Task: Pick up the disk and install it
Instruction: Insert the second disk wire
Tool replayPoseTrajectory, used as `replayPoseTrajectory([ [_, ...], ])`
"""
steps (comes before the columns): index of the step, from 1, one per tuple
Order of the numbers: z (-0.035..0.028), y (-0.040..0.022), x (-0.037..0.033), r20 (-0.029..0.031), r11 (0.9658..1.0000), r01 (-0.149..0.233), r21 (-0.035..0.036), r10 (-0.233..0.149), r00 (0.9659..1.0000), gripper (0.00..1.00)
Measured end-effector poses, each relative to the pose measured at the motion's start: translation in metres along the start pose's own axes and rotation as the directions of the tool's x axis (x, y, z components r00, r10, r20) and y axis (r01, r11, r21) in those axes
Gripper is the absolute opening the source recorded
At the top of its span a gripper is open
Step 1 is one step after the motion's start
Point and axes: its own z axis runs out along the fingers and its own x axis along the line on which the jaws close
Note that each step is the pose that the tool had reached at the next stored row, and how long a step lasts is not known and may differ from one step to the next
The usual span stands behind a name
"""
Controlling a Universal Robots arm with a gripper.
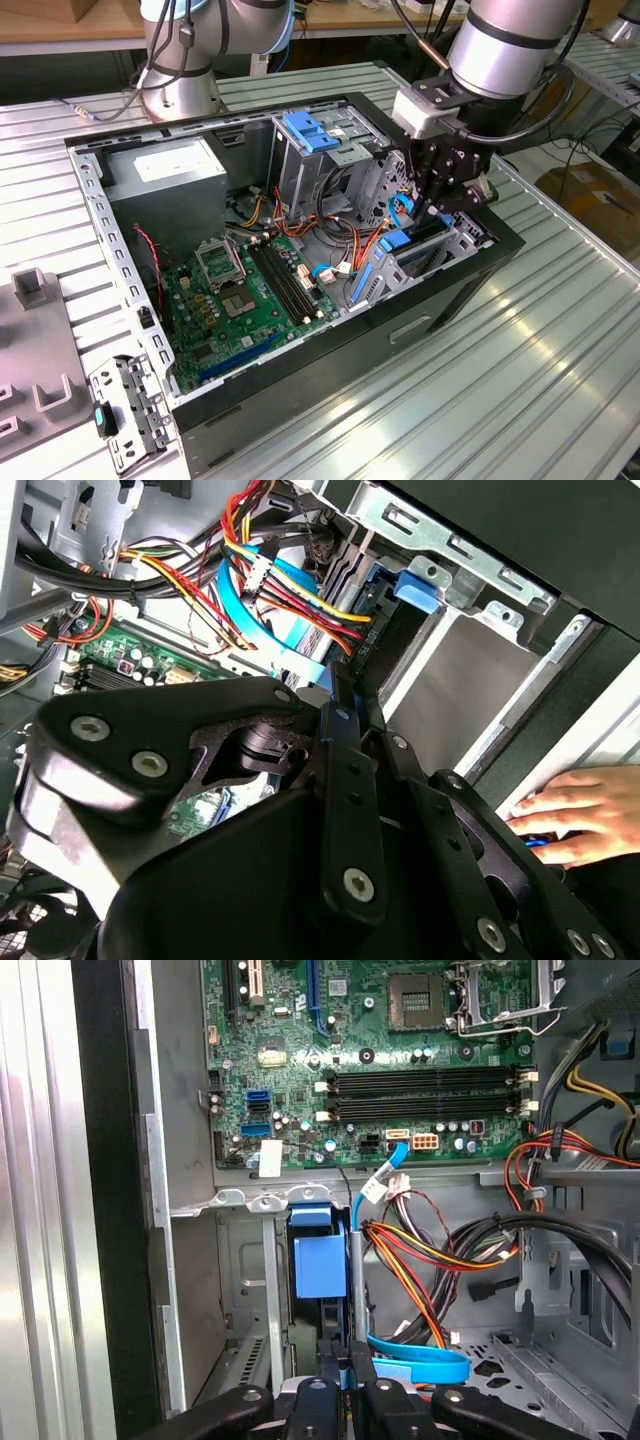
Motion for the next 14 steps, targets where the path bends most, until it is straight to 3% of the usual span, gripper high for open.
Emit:
replayPoseTrajectory([
  [6,0.0020,0.0001,0.0000,0.0051,1.0000,0.005,-0.0002,-0.005,1.0000,0.16],
  [14,0.0058,0.0002,0.0015,0.0246,1.0000,0.006,-0.0011,-0.006,0.9997,0.16],
])
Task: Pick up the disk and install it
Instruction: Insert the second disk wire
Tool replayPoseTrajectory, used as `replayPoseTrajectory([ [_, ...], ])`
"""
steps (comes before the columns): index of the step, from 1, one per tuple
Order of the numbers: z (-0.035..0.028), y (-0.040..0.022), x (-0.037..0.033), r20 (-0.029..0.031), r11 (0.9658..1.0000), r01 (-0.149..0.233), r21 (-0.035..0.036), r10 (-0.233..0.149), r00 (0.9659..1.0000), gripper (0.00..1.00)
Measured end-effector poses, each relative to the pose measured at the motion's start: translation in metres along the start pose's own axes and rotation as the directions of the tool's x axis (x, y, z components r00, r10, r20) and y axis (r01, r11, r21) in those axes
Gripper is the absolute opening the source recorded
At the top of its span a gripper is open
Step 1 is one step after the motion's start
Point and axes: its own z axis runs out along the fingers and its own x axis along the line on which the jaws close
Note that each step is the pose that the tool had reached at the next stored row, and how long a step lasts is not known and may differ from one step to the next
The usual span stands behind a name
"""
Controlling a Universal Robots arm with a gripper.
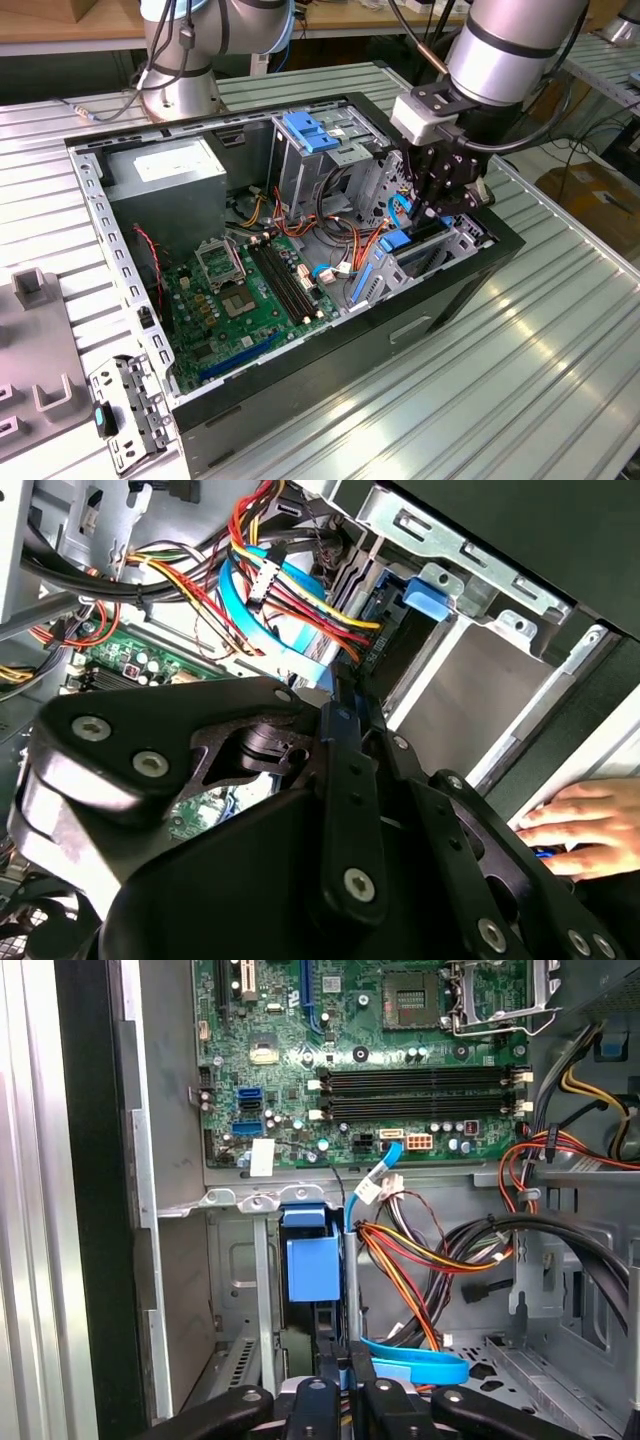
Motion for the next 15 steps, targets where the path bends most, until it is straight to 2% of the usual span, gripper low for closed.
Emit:
replayPoseTrajectory([
  [6,-0.0029,-0.0012,0.0023,0.0076,1.0000,0.000,-0.0003,0.000,1.0000,0.16],
  [8,-0.0029,-0.0015,0.0057,0.0165,1.0000,-0.001,-0.0008,0.001,0.9999,0.16],
  [12,-0.0029,-0.0016,0.0088,0.0485,1.0000,-0.003,-0.0024,0.003,0.9988,0.16],
  [13,-0.0028,-0.0016,0.0095,0.0540,1.0000,-0.003,-0.0027,0.003,0.9985,0.16],
  [15,-0.0027,-0.0017,0.0118,0.0601,1.0000,-0.004,-0.0030,0.004,0.9982,0.16],
])
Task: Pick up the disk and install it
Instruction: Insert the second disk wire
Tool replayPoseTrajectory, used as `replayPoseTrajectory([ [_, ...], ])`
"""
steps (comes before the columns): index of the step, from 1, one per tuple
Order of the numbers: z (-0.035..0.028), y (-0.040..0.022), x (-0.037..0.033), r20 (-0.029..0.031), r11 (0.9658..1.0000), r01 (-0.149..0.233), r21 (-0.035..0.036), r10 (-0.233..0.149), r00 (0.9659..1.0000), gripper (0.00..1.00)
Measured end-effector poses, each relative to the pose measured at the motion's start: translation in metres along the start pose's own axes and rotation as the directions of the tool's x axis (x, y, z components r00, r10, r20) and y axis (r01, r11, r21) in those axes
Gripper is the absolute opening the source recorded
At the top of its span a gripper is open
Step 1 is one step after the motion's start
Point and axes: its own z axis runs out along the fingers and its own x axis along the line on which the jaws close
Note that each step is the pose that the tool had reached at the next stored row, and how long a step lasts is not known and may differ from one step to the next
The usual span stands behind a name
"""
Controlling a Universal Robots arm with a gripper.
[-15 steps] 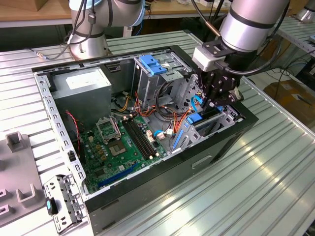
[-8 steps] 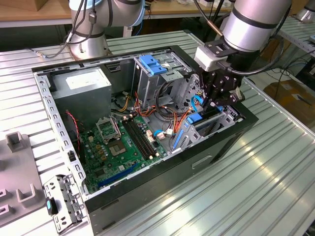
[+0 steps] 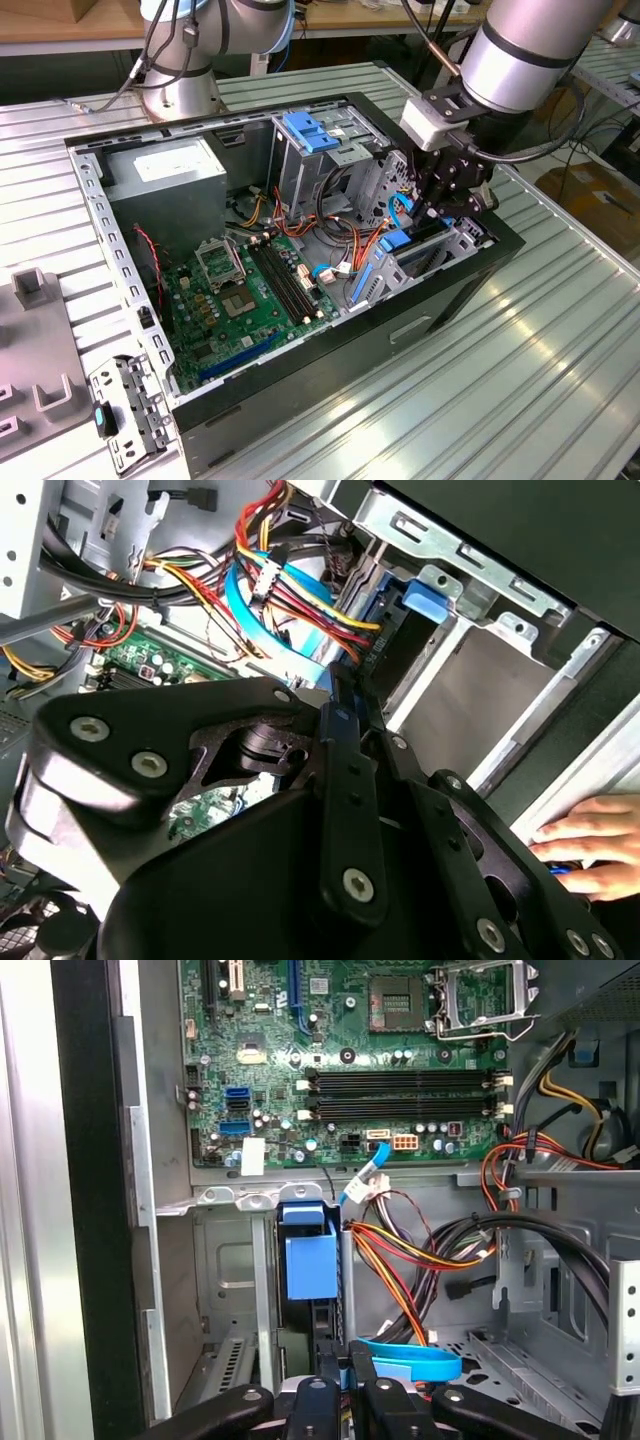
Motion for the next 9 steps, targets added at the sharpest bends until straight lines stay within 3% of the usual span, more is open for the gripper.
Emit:
replayPoseTrajectory([
  [1,0.0001,0.0000,0.0014,0.0026,1.0000,0.000,-0.0001,0.000,1.0000,0.16],
  [9,0.0046,0.0001,0.0035,0.0048,1.0000,0.000,-0.0003,0.000,1.0000,0.16],
])
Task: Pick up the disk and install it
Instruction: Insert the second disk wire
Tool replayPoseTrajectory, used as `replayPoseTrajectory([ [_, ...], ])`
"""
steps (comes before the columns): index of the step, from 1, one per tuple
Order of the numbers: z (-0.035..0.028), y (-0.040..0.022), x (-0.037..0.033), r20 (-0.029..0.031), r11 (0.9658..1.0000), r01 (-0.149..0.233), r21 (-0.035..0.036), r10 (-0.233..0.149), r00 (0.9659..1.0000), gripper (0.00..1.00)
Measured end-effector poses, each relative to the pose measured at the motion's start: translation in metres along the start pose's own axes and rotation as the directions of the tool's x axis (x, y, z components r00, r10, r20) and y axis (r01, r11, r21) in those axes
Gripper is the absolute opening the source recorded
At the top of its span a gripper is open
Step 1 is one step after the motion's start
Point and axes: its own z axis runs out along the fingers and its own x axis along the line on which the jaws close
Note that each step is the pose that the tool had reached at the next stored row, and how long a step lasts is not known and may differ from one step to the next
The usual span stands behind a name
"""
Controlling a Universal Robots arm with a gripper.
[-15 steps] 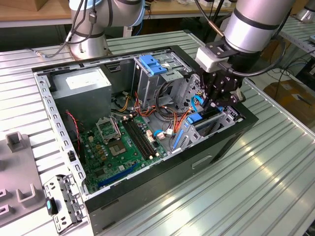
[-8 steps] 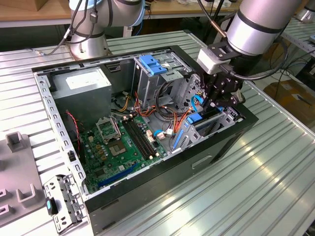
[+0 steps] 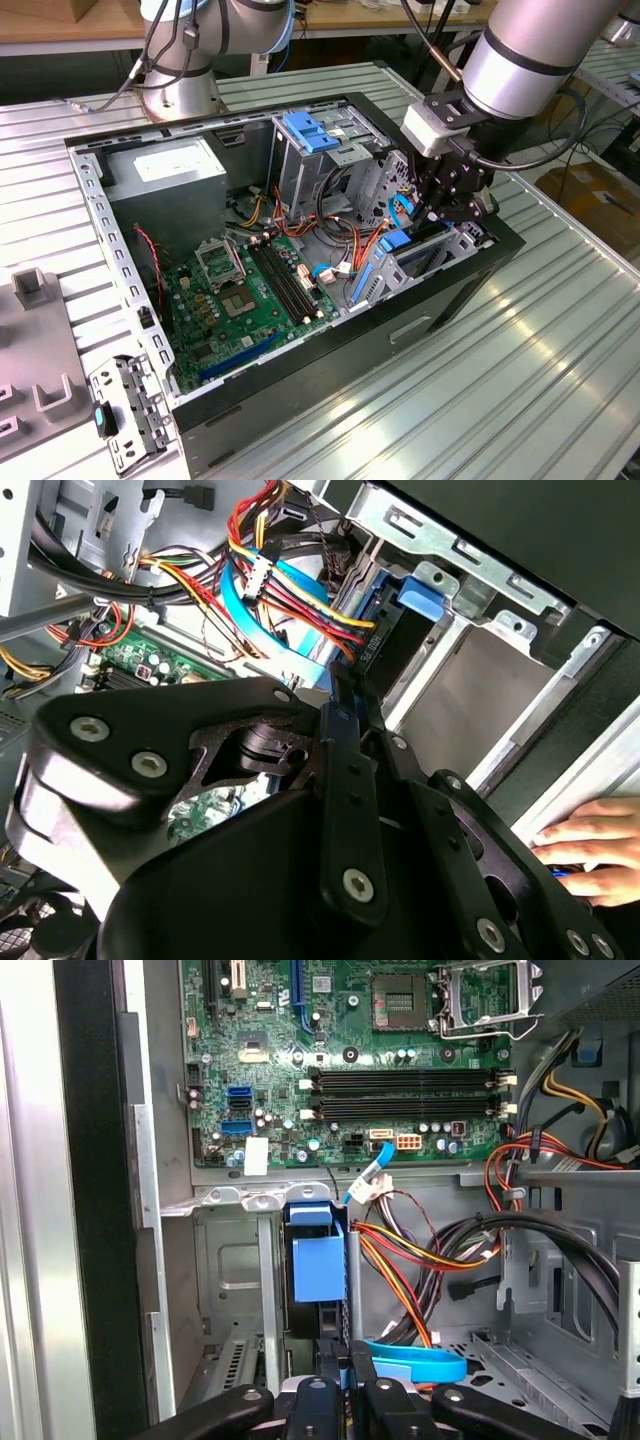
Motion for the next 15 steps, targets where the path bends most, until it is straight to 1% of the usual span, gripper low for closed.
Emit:
replayPoseTrajectory([
  [2,0.0015,0.0001,0.0003,0.0004,1.0000,0.000,0.0000,0.000,1.0000,0.16],
  [8,0.0022,0.0001,0.0005,0.0017,1.0000,0.000,0.0000,0.000,1.0000,0.17],
  [9,0.0010,0.0000,0.0004,0.0015,1.0000,0.000,0.0000,0.000,1.0000,0.24],
  [12,-0.0112,-0.0007,-0.0004,0.0014,1.0000,0.000,-0.0001,0.000,1.0000,0.24],
  [13,-0.0182,-0.0011,-0.0007,0.0011,1.0000,0.000,-0.0001,0.000,1.0000,0.24],
  [14,-0.0220,-0.0014,-0.0010,0.0012,1.0000,0.000,0.0000,0.000,1.0000,0.24],
  [15,-0.0219,-0.0014,-0.0010,0.0015,1.0000,0.000,0.0002,0.000,1.0000,0.24],
])
